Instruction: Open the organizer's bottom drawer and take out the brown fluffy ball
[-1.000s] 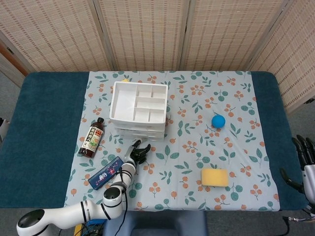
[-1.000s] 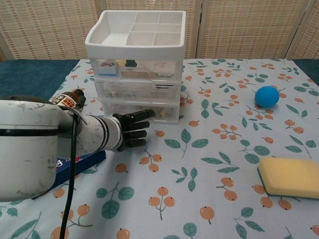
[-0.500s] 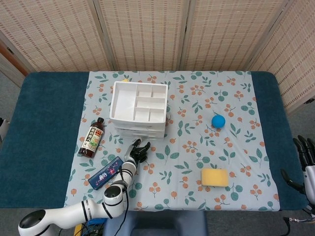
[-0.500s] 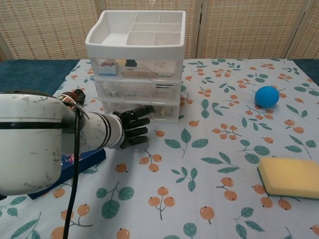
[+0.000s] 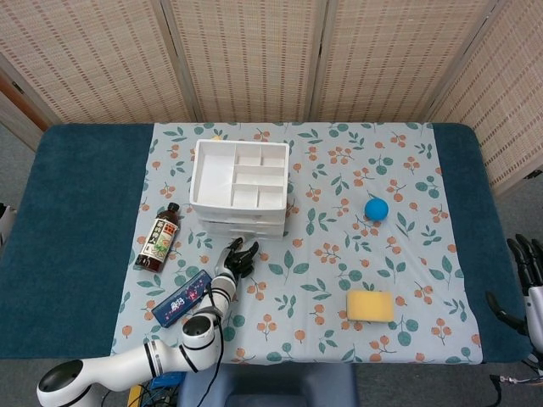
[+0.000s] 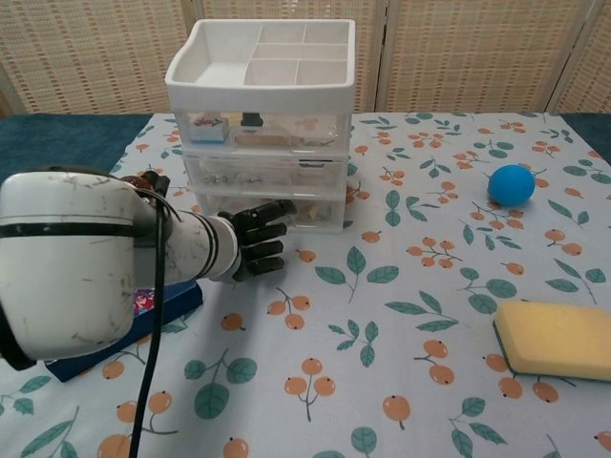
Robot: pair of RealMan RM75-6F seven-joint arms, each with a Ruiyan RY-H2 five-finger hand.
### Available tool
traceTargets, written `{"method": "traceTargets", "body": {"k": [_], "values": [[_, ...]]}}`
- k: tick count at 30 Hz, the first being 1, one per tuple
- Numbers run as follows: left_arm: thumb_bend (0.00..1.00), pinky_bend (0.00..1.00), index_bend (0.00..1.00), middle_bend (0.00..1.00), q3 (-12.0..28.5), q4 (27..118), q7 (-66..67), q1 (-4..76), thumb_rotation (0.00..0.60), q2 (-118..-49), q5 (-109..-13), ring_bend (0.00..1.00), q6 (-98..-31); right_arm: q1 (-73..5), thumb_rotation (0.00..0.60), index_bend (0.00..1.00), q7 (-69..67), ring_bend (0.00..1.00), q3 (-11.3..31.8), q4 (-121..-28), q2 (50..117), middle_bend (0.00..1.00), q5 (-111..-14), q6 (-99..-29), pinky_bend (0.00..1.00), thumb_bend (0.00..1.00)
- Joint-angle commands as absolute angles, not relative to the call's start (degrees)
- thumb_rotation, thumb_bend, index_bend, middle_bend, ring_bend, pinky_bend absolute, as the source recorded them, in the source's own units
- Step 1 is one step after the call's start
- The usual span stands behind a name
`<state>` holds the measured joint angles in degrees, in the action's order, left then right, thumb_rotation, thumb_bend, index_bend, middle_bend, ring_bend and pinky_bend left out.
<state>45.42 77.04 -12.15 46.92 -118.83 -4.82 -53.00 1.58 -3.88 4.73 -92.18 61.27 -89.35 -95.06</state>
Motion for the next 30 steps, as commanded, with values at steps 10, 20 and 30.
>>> {"method": "traceTargets", "body": {"k": [10, 20, 30], "values": [[0.41, 1.00, 0.28, 1.00, 46.24, 74.81, -10.90, 48.24, 0.600, -119.06, -3.04, 1.00, -52.03, 1.58, 0.600, 0.00, -3.95, 0.01, 4.83, -92.05, 61.34, 0.03, -89.15, -94.89, 0.07, 0.30], [0.41, 1.00, 0.31, 1.00, 46.07, 74.73, -10.22, 48.34, 0.600, -118.78, -2.55, 1.00, -51.42, 1.49, 0.600, 0.00, -3.93, 0.01, 4.92, -91.99, 61.46, 0.03, -89.02, -94.67, 0.07, 0.30], [0.41, 1.00, 0.31, 1.00, 44.82, 76.83, -10.10, 47.16, 0.600, -118.20, -2.56, 1.00, -51.28, 1.40, 0.600, 0.00, -3.97, 0.01, 4.92, -91.83, 61.61, 0.03, -89.12, -94.55, 0.07, 0.30]]}}
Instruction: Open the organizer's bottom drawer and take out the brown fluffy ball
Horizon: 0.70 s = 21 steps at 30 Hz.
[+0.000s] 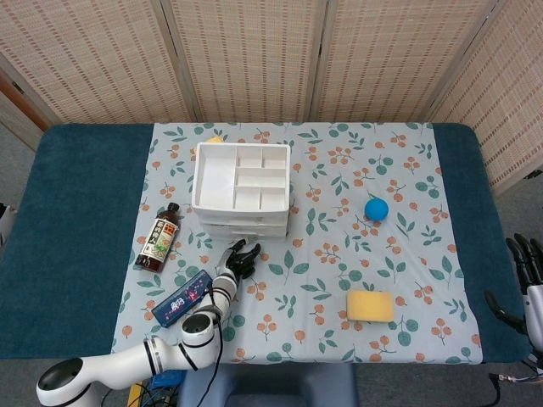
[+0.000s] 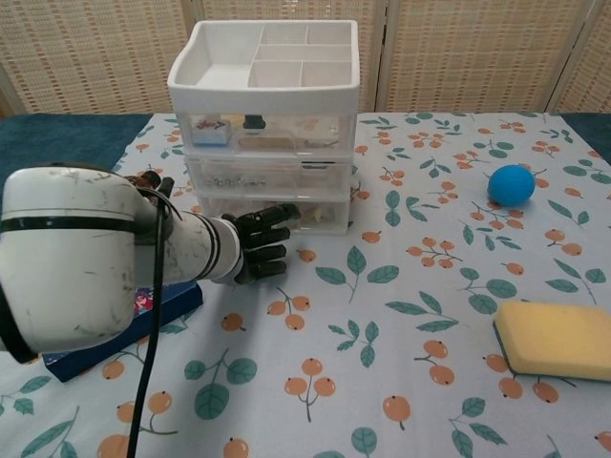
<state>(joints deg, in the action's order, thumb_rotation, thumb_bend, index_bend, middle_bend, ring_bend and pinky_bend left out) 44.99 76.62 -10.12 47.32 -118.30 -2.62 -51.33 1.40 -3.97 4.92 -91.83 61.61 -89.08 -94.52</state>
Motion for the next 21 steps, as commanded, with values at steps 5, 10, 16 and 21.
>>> {"method": "traceTargets", "body": {"k": [5, 10, 16, 21], "values": [[0.41, 1.00, 0.31, 1.00, 44.27, 77.77, -10.23, 46.44, 0.600, -117.91, -2.47, 1.00, -51.31, 1.46, 0.600, 0.00, -4.03, 0.01, 4.85, -91.79, 61.67, 0.03, -89.23, -94.62, 0.07, 0.30], [0.41, 1.00, 0.31, 0.99, 43.56, 79.17, -10.32, 45.61, 0.600, -117.46, -2.61, 1.00, -51.35, 1.49, 0.600, 0.00, -4.06, 0.01, 4.78, -91.74, 61.72, 0.03, -89.40, -94.70, 0.07, 0.30], [0.41, 1.00, 0.31, 0.99, 42.66, 81.18, -10.34, 44.56, 0.600, -116.77, -2.53, 1.00, -51.44, 1.58, 0.600, 0.00, -4.17, 0.01, 4.74, -91.65, 61.75, 0.03, -89.55, -94.90, 0.07, 0.30], [0.41, 1.00, 0.31, 0.99, 41.68, 82.70, -10.27, 43.71, 0.600, -116.20, -2.30, 1.00, -51.46, 1.62, 0.600, 0.00, -4.38, 0.01, 4.68, -91.46, 61.86, 0.03, -89.74, -95.02, 0.07, 0.30]]}}
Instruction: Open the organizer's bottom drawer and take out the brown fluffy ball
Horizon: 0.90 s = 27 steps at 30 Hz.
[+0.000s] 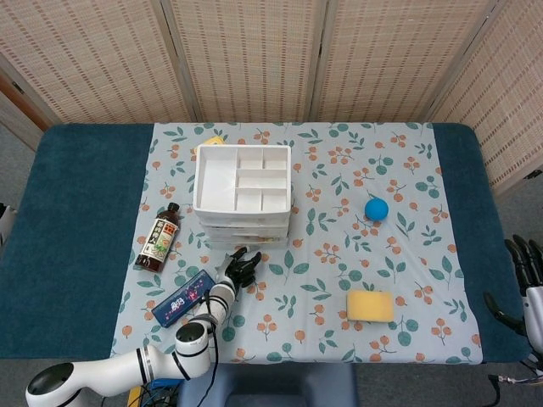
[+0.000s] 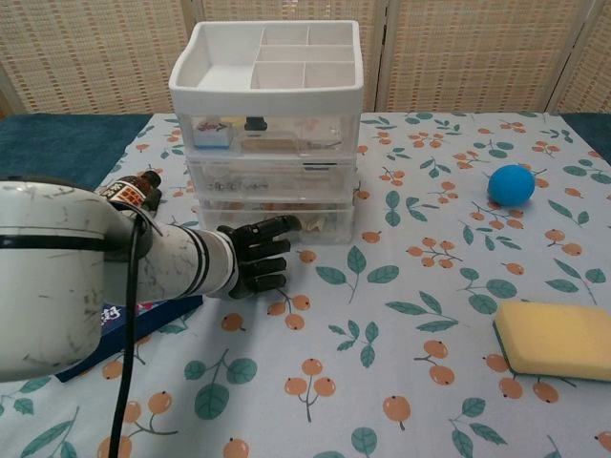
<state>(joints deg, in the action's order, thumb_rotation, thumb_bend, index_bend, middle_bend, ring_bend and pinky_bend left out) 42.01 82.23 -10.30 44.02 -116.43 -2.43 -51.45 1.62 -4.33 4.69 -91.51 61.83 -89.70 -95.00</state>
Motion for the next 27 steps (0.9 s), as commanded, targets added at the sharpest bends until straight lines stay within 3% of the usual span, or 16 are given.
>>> {"method": "traceTargets", "body": {"k": [1, 3, 8, 10, 19, 27], "values": [[0.41, 1.00, 0.31, 0.99, 41.52, 82.97, -10.23, 43.58, 0.600, -116.09, -2.27, 1.00, -51.47, 1.62, 0.600, 0.00, -4.43, 0.01, 4.67, -91.42, 61.88, 0.03, -89.76, -95.04, 0.07, 0.30], [0.41, 1.00, 0.27, 0.99, 41.12, 83.61, -10.08, 43.35, 0.600, -115.83, -2.33, 1.00, -51.67, 1.63, 0.600, 0.00, -4.51, 0.01, 4.66, -91.35, 61.91, 0.03, -89.81, -95.05, 0.07, 0.30], [0.40, 1.00, 0.06, 0.99, 40.70, 85.44, -10.81, 42.46, 0.600, -115.53, -3.61, 1.00, -52.84, 1.63, 0.600, 0.00, -4.65, 0.01, 4.64, -91.17, 61.97, 0.03, -89.88, -95.09, 0.07, 0.30], [0.40, 1.00, 0.02, 0.98, 40.58, 86.23, -11.17, 42.06, 0.600, -115.42, -4.41, 1.00, -53.46, 1.60, 0.600, 0.00, -4.72, 0.01, 4.64, -91.11, 61.98, 0.03, -89.92, -95.07, 0.07, 0.31], [0.40, 1.00, 0.00, 0.98, 37.74, 92.27, -9.58, 39.19, 0.600, -111.42, -5.91, 1.00, -53.90, 1.38, 0.600, 0.00, -5.17, 0.01, 4.81, -90.67, 62.13, 0.03, -89.82, -94.89, 0.07, 0.31], [0.40, 1.00, 0.00, 0.97, 29.90, 102.35, -3.32, 36.49, 0.600, -102.76, -9.57, 1.00, -51.17, 0.93, 0.600, 0.00, -5.53, 0.01, 4.81, -90.14, 62.51, 0.03, -89.84, -94.21, 0.07, 0.31]]}}
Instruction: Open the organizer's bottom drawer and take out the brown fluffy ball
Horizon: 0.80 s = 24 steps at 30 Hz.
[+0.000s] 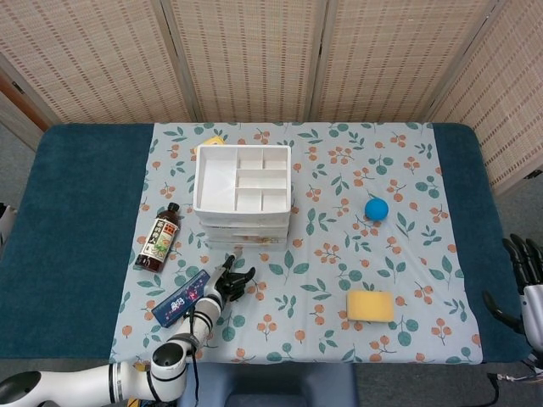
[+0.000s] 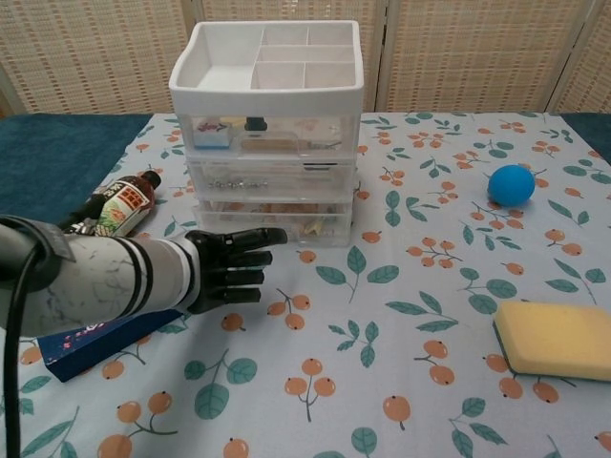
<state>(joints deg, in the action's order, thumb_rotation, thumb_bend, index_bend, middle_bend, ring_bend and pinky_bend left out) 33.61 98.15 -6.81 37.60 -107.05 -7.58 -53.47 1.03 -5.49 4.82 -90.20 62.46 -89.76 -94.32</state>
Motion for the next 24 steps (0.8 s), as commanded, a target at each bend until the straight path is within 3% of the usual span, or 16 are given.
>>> {"method": "traceTargets", "body": {"k": [1, 8, 13, 24], "values": [[0.40, 1.00, 0.01, 0.96, 28.95, 103.28, -2.40, 36.43, 0.600, -101.67, -10.71, 1.00, -50.68, 0.88, 0.600, 0.00, -5.53, 0.01, 4.80, -90.10, 62.53, 0.03, -89.87, -94.15, 0.07, 0.31], [0.40, 1.00, 0.08, 0.96, 24.67, 106.42, 1.30, 36.30, 0.600, -97.81, -24.82, 1.00, -51.46, 0.68, 0.600, 0.00, -5.29, 0.01, 4.76, -90.34, 62.54, 0.03, -90.29, -94.20, 0.07, 0.31], [0.40, 1.00, 0.09, 0.96, 24.28, 103.87, 2.17, 38.06, 0.600, -98.55, -30.58, 1.00, -52.89, 0.86, 0.600, 0.00, -5.01, 0.01, 4.74, -90.68, 62.36, 0.03, -90.48, -94.69, 0.07, 0.31], [0.40, 1.00, 0.12, 0.96, 22.68, 96.63, 7.01, 43.04, 0.600, -101.92, -32.01, 1.00, -55.77, 1.13, 0.600, 0.00, -4.89, 0.01, 4.74, -90.77, 62.35, 0.03, -90.01, -94.85, 0.07, 0.31]]}}
